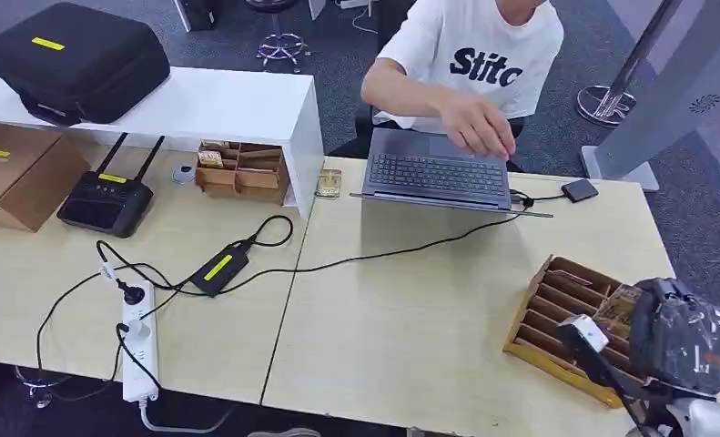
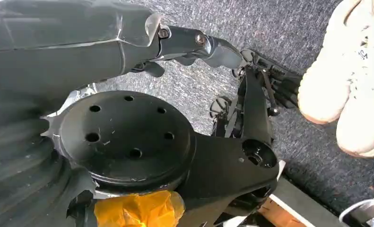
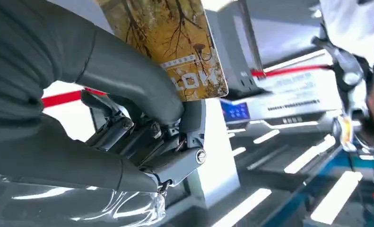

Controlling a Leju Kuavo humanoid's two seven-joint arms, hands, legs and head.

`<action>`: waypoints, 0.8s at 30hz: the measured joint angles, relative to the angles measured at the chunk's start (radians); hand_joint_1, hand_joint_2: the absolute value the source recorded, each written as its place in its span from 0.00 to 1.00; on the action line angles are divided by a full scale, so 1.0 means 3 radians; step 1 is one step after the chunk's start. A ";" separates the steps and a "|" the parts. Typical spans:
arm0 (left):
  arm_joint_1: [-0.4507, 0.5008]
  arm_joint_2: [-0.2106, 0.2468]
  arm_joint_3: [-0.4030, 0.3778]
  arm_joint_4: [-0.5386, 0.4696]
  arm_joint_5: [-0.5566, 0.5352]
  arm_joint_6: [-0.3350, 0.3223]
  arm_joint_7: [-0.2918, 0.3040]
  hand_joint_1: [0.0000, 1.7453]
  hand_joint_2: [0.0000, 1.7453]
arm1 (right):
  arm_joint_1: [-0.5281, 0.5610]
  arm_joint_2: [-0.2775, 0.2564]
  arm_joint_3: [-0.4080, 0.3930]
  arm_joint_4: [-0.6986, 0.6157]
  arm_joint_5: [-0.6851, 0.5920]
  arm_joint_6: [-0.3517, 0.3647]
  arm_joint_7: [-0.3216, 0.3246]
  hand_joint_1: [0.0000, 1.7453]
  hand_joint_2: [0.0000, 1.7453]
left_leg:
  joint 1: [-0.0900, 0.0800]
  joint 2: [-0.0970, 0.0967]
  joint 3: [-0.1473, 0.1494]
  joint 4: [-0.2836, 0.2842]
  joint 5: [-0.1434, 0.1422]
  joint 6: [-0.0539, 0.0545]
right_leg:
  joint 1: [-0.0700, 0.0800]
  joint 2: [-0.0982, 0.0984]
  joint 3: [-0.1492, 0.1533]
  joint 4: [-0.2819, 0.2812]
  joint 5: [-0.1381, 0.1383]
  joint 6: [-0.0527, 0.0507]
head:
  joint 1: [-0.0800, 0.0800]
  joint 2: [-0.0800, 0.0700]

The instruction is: Pass the card to the sensor for recognition and then transmit it.

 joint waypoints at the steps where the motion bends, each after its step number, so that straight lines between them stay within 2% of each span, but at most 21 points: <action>1: 0.0000 0.0002 0.0000 0.0000 0.0000 -0.0004 0.0000 0.00 1.00 | -0.0016 -0.0020 0.0036 -0.0046 -0.0029 0.0001 -0.0001 0.98 1.00 | 0.0000 0.0000 0.0000 0.0000 0.0000 0.0000 | 0.0000 0.0000 0.0000 0.0000 0.0000 0.0000 | 0.0000 0.0000; 7: 0.0001 0.0011 0.0000 0.0000 0.0000 -0.0008 0.0005 0.00 1.00 | -0.0124 -0.0103 0.0216 -0.0229 -0.0028 0.0045 0.0029 0.97 1.00 | 0.0000 0.0000 -0.0002 0.0000 0.0000 0.0000 | 0.0000 0.0000 0.0000 0.0001 0.0000 0.0000 | 0.0000 0.0000; 12: -0.0011 0.0033 -0.0033 0.0000 0.0000 -0.0027 0.0028 0.00 1.00 | -0.0452 -0.0220 0.0551 -0.0249 0.0076 0.0237 0.0210 0.99 1.00 | 0.0000 0.0008 0.0004 0.0000 0.0001 -0.0001 | 0.0000 0.0007 0.0000 0.0002 0.0001 0.0000 | 0.0001 0.0000; 15: -0.0004 0.0045 -0.0050 0.0000 -0.0001 -0.0036 0.0039 0.00 1.00 | -0.0576 -0.0257 0.0659 -0.0227 0.0101 0.0322 0.0238 1.00 1.00 | 0.0000 0.0003 -0.0007 0.0000 0.0002 0.0001 | 0.0000 0.0001 0.0002 0.0006 0.0001 0.0000 | 0.0003 0.0000; 18: -0.0020 0.0074 -0.0112 0.0000 -0.0023 -0.0061 0.0062 0.00 1.00 | -0.1073 -0.0301 0.0898 0.0073 0.0227 0.0634 0.0406 1.00 1.00 | 0.0001 0.0026 0.0000 -0.0001 0.0004 -0.0002 | 0.0000 0.0029 -0.0006 0.0006 0.0010 -0.0006 | 0.0001 0.0000; 20: -0.0038 0.0090 -0.0154 0.0000 -0.0031 -0.0081 0.0074 0.00 1.00 | -0.1462 -0.0304 0.1074 0.0430 0.0346 0.0793 0.0563 1.00 1.00 | 0.0000 0.0031 0.0006 0.0000 0.0006 -0.0003 | 0.0000 0.0034 -0.0006 0.0006 0.0013 -0.0005 | 0.0000 0.0000; 24: -0.0046 0.0118 -0.0247 0.0000 -0.0020 -0.0112 0.0113 0.00 1.00 | -0.2142 -0.0289 0.1368 0.1150 0.0471 0.0862 0.0784 1.00 1.00 | 0.0001 0.0022 0.0004 0.0000 0.0018 -0.0004 | 0.0000 0.0024 -0.0005 0.0006 0.0017 -0.0004 | 0.0001 0.0000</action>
